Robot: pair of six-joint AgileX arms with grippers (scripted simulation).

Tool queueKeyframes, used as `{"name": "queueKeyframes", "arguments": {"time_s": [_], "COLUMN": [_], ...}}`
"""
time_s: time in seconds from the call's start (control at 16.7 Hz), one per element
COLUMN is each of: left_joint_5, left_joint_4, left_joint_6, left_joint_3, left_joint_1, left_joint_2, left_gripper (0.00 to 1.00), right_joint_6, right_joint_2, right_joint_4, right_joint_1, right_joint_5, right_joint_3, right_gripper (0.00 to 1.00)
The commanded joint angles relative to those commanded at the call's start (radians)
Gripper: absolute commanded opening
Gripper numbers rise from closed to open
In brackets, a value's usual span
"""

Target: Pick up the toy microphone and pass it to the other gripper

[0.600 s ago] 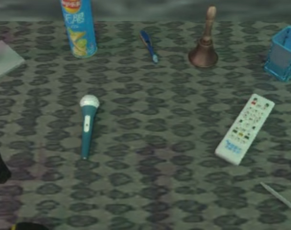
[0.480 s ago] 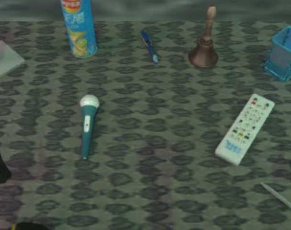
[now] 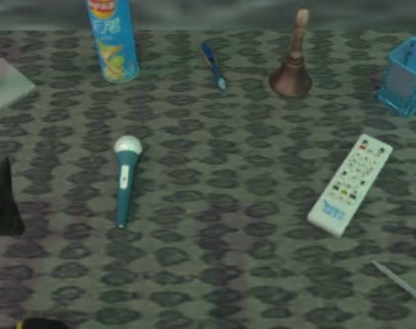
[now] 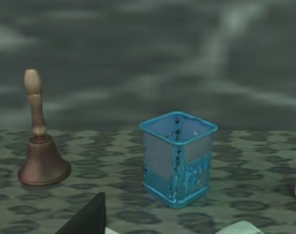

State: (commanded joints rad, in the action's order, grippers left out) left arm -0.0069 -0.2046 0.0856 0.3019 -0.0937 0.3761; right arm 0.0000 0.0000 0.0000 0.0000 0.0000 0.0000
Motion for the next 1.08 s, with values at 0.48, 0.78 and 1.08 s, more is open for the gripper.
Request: {"name": "queueKeyframes", "arguments": {"time_s": [0.48,0.78,1.08], "left_joint_5": [-0.016,-0.021,-0.026], "left_joint_4": [-0.384,-0.589,-0.702], "left_joint_6": [0.152,0.235,0.286], "left_joint_3": [0.521,0.808,0.993], "left_joint_1": [-0.164,-0.254,-0.309], "left_joint_2": [0.823,1.226,1.472], "left_gripper": [1.00,1.00,1.00], "right_joint_6": [0.000,0.000,0.000], "right_joint_2": [0.000,0.000,0.000], "right_joint_4": [0.000,0.000,0.000], "right_joint_1": [0.000,0.000,0.000], "right_joint_5": [0.000,0.000,0.000], "right_joint_3": [0.000,0.000,0.000], "right_gripper": [1.00,1.00,1.00]}}
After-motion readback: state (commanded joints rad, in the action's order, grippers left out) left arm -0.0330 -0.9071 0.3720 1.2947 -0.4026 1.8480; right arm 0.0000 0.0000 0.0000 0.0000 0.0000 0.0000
